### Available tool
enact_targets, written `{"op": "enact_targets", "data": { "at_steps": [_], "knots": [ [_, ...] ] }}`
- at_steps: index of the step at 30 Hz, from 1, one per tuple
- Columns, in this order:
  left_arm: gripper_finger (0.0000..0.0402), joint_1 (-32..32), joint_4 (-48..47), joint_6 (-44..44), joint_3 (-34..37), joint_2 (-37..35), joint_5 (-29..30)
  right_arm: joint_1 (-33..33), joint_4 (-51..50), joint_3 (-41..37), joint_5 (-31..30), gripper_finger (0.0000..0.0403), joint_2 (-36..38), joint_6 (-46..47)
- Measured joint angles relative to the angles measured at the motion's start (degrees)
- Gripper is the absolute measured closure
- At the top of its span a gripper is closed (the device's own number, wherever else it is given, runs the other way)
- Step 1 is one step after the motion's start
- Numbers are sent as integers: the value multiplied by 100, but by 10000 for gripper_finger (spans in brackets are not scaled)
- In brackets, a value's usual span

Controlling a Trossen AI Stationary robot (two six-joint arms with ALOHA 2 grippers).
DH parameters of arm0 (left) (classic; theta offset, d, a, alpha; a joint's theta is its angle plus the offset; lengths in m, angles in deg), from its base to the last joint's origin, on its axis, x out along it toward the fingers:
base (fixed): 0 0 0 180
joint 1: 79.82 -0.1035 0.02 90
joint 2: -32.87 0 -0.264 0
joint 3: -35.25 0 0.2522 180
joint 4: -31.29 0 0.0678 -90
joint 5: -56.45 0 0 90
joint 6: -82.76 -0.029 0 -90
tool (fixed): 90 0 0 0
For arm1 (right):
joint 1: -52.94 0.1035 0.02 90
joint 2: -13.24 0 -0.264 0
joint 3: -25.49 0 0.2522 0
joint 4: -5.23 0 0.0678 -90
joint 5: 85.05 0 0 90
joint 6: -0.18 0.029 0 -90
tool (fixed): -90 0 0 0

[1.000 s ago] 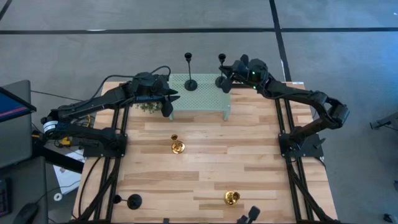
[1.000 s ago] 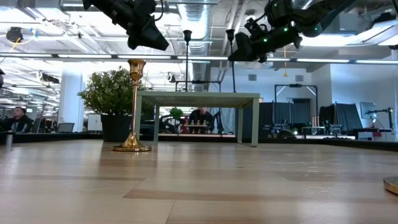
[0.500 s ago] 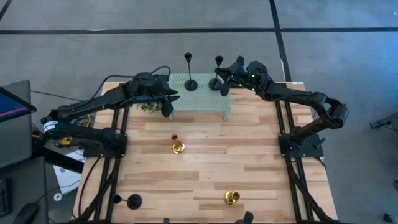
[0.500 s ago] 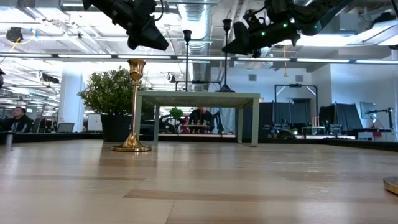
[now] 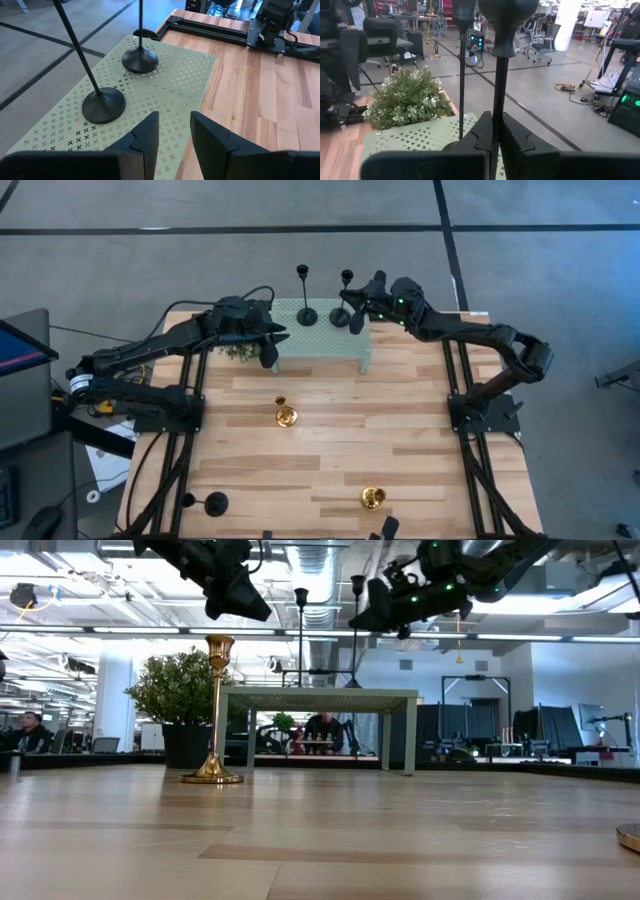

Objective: Pick & Place candle stick holders
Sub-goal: Adjust the right black candle holder on the shelf

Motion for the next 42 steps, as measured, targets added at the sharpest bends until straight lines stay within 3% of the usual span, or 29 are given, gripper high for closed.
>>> {"op": "enact_targets", "data": {
  "at_steps": [9,37,42],
  "knots": [
    [291,0,-15,0,0,2,0,-4,-566,508,2,396,-302,0],
    [291,0,-14,2,7,205,0,28,-523,512,29,394,-300,206],
    [291,0,-17,2,7,205,0,31,-522,512,30,378,-300,205]
  ]
}}
